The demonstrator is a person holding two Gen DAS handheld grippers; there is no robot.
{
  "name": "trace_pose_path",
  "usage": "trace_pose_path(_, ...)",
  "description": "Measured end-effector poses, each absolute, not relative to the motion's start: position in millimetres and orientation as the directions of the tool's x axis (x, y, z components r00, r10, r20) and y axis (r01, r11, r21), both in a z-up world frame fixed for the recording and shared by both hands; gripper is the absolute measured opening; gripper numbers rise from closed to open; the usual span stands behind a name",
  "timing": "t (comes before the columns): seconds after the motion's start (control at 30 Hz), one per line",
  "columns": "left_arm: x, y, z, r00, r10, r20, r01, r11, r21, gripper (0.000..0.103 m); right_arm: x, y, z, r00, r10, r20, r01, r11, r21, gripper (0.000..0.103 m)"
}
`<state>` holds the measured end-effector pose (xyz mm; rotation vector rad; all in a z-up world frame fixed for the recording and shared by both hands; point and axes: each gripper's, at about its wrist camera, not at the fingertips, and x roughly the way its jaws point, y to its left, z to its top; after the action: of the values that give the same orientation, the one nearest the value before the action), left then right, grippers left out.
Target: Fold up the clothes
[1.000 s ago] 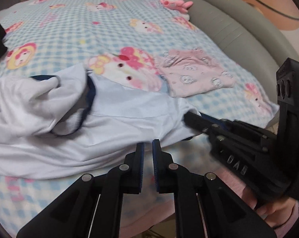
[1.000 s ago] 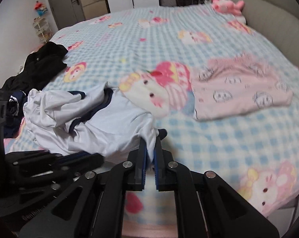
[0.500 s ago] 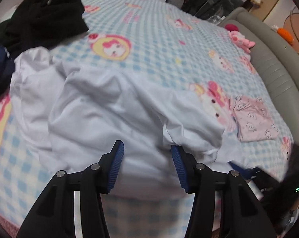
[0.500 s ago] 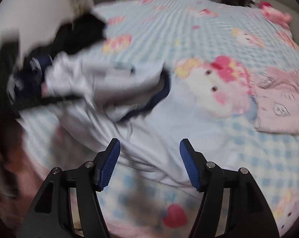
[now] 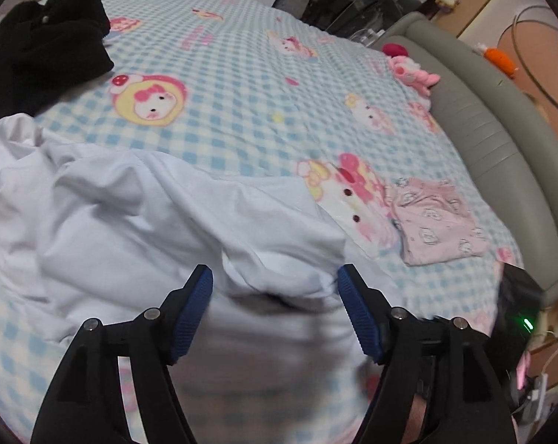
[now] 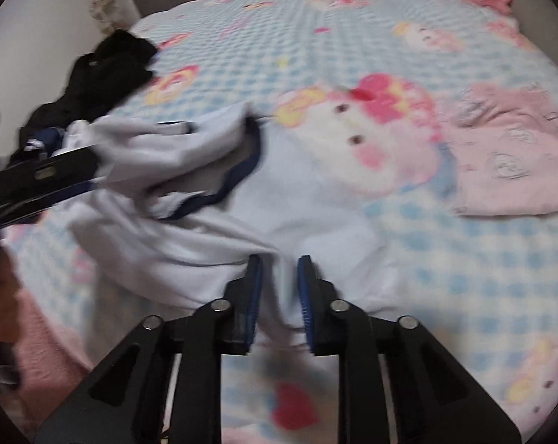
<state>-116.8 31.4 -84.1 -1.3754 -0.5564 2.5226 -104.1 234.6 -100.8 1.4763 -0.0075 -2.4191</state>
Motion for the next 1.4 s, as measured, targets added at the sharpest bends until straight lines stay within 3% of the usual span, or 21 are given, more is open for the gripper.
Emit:
trace_pose_path(0.03,-122,34,-88,-0.538,0.34,-0.772,0.005,-0.914,-0.406,0.049,-103,227,-102,-0.432,-0.255,-0.865,0.273,-0.951,0.145,0.047)
trace_pose_path(0.07,-127,36,-92,-0.535,0.318,-0.782,0.017,-0.922,-0.387,0.03,-103,220,-103,-0.44,-0.249,-0.863,0.289,-0.949,0.127,0.066)
trace_pose_path(0.1,-125,31,-89,-0.548,0.295,-0.783,0.029,-0.929,-0.37,0.013,-105,215,-109,-0.435,-0.235,-0.869,0.3,-0.948,0.106,0.057)
trace_pose_path(0.13,-123,25,-86,-0.56,0.271,-0.783,0.042,-0.935,-0.353,0.013,-107,210,-114,-0.431,-0.22,-0.875,0.309,-0.947,0.086,0.046)
trace_pose_path(0.17,-122,20,-83,-0.572,0.246,-0.782,0.055,-0.94,-0.336,0.012,-107,212,-115,-0.436,-0.212,-0.874,0.295,-0.952,0.084,0.019)
trace_pose_path(0.3,-110,-17,-65,-0.626,0.153,-0.765,0.12,-0.95,-0.288,0.011,-110,227,-106,-0.489,-0.179,-0.854,0.237,-0.969,0.067,0.002)
trace_pose_path(0.47,-100,-63,-9,-0.702,0.187,-0.688,0.102,-0.929,-0.357,0.011,-117,251,-63,-0.602,-0.086,-0.794,0.162,-0.987,-0.016,0.001)
trace_pose_path(0.6,-82,-73,42,-0.774,0.191,-0.604,0.061,-0.927,-0.37,0.011,-118,266,6,-0.72,-0.086,-0.689,0.138,-0.99,-0.021,0.001)
trace_pose_path(0.7,-70,-80,47,-0.767,0.201,-0.609,0.09,-0.907,-0.412,0.011,-118,270,45,-0.777,-0.088,-0.623,0.141,-0.989,-0.036,0.001)
trace_pose_path(0.8,-55,-81,19,-0.718,0.148,-0.68,0.154,-0.919,-0.363,0.011,-111,268,48,-0.743,-0.151,-0.652,0.203,-0.979,-0.005,0.002)
trace_pose_path(0.87,-49,-82,-27,-0.625,0.109,-0.773,0.211,-0.93,-0.302,0.011,-101,261,15,-0.672,-0.16,-0.723,0.247,-0.969,-0.015,0.002)
trace_pose_path(1.0,-33,-96,-81,-0.484,0.122,-0.866,0.311,-0.901,-0.301,0.016,-80,259,-60,-0.518,-0.113,-0.848,0.243,-0.97,-0.019,0.004)
trace_pose_path(1.07,-25,-98,-79,-0.495,0.085,-0.864,0.333,-0.9,-0.28,0.023,-72,271,-68,-0.493,-0.151,-0.857,0.197,-0.979,0.059,0.007)
trace_pose_path(1.13,-16,-97,-71,-0.526,0.027,-0.85,0.349,-0.905,-0.245,0.024,-66,282,-69,-0.492,-0.172,-0.854,0.156,-0.982,0.108,0.017)
trace_pose_path(1.2,-11,-86,-59,-0.578,0.048,-0.815,0.283,-0.924,-0.256,0.024,-65,292,-53,-0.529,-0.175,-0.83,0.126,-0.984,0.127,0.027)
trace_pose_path(1.33,-2,-63,-35,-0.671,0.101,-0.734,0.146,-0.953,-0.265,0.025,-48,303,-20,-0.662,-0.099,-0.743,0.012,-0.993,0.121,0.032)
trace_pose_path(1.4,-7,-36,-42,-0.644,0.172,-0.745,0.046,-0.964,-0.262,0.026,-50,294,-19,-0.649,-0.175,-0.741,0.081,-0.983,0.162,0.035)
